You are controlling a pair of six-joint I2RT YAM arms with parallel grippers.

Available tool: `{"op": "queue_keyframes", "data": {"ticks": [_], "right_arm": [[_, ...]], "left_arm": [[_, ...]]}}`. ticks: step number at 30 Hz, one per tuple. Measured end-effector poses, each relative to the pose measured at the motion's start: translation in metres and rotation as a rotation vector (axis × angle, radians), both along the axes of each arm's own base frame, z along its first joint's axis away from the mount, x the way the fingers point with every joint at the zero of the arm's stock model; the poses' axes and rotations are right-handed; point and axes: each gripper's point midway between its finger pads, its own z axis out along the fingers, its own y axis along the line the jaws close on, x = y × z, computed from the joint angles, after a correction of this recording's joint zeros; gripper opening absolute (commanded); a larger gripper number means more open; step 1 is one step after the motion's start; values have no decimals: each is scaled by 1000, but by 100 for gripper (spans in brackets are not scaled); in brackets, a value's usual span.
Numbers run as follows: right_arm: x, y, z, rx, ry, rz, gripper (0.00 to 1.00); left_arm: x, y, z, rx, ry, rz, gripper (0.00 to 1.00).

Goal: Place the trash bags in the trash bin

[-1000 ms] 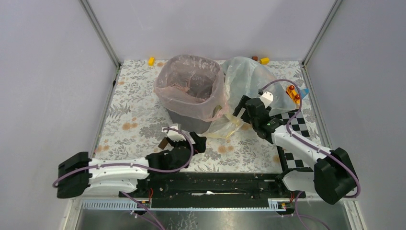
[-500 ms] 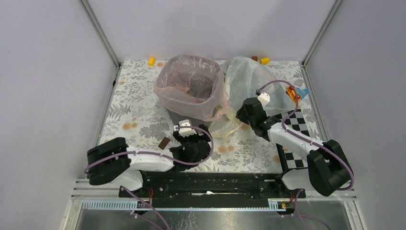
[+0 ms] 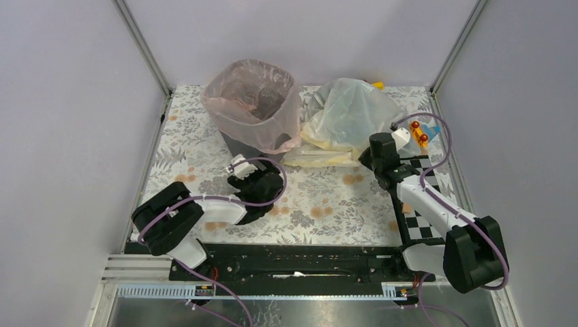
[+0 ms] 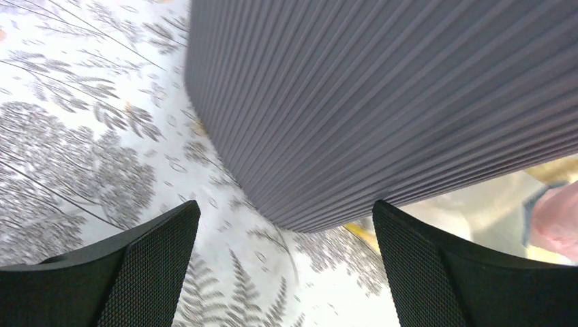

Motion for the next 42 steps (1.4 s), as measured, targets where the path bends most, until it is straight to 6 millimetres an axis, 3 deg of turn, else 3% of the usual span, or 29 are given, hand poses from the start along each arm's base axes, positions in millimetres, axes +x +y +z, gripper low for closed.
{"op": "queue_keyframes", "data": {"ticks": [7, 15, 16, 19, 21, 22, 24, 30, 37, 42], "right_arm": [[-1, -47, 1, -37, 15, -120, 3], [-10, -113, 10, -86, 20, -307, 7], [-13, -120, 13, -92, 17, -331, 12], [-17, -132, 22, -103, -2, -363, 47], [-17, -130, 28, -106, -18, -331, 77], [-17, -127, 31, -101, -25, -311, 86], [-18, -121, 36, -96, -39, -260, 92], [-22, -111, 63, -118, -90, -153, 100], [-25, -106, 117, -188, -182, -52, 96], [-21, -77, 131, -177, -198, 115, 92]], "left_arm": [[8, 47, -9, 8, 25, 88, 99], [8, 67, 6, -36, -3, 117, 99], [7, 69, 9, -43, -9, 119, 99], [5, 72, 16, -62, -21, 115, 99], [1, 72, 19, -72, -19, 101, 99], [-2, 72, 21, -78, -15, 89, 99], [-9, 74, 25, -89, -8, 62, 99], [-29, 70, 44, -126, -1, -74, 99], [-52, 63, 52, -91, 59, -233, 99], [-60, 55, 51, -50, 118, -317, 99]]}}
